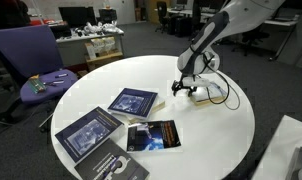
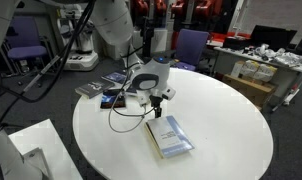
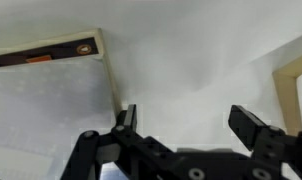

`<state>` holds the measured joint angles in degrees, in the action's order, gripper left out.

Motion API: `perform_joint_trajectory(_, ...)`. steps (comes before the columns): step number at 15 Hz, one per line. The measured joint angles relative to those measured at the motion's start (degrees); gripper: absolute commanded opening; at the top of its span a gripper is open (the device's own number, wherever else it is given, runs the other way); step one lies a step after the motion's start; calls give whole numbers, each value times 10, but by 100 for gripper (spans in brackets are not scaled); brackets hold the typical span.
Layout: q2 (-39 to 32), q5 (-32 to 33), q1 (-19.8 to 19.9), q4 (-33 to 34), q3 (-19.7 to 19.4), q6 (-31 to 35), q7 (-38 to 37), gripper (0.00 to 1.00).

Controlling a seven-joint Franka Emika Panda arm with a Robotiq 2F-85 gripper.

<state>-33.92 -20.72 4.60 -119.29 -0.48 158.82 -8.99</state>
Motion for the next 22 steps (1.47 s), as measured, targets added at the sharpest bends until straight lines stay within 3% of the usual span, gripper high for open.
perform_joint_trajectory(7, 0, 0, 0, 0, 0, 0, 0, 100)
perform_joint_trajectory(15, 11, -3, -8, 43, 34, -1, -23, 100)
perform_joint_trajectory(22, 18, 3, 1, 69, -32, -1, -31, 100)
